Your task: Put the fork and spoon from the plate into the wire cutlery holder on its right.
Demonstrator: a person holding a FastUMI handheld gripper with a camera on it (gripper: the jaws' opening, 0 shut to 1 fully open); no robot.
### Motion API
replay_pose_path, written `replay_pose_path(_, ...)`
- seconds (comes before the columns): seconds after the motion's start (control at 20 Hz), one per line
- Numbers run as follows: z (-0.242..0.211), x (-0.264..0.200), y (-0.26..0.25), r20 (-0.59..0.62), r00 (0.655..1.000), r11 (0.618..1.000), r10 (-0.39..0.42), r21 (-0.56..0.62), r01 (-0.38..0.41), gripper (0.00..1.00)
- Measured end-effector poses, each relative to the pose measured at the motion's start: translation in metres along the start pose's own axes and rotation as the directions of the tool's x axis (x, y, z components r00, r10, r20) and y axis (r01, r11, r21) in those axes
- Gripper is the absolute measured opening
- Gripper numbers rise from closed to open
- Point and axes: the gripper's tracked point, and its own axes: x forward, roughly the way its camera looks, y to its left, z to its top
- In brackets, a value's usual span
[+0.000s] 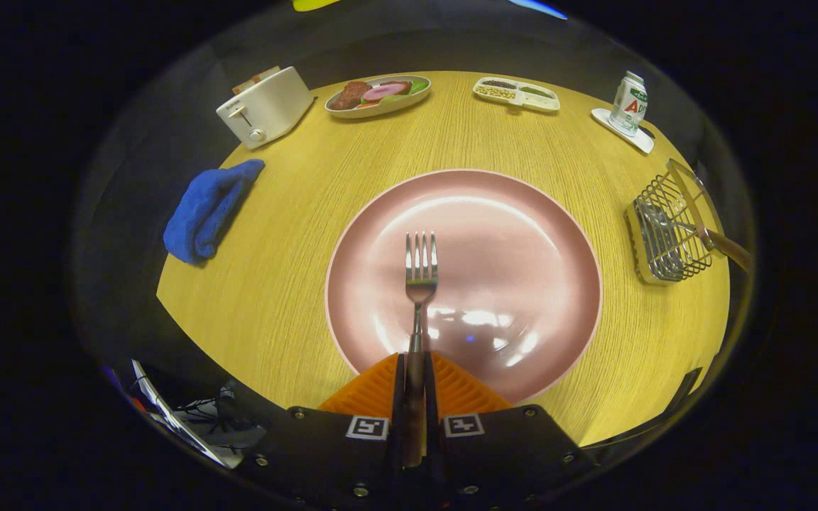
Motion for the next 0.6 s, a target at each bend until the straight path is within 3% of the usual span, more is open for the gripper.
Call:
replay_pose_path(0.05, 0.001, -0.016, 0.001, -0.002, 1.0, 1.0, 0.006, -0.007, -0.006, 0.07)
replay_pose_path(0.6, 0.018, -0.035, -0.005, 0.061, 0.997, 0.998, 0.045, 0.031, -0.047, 0.07)
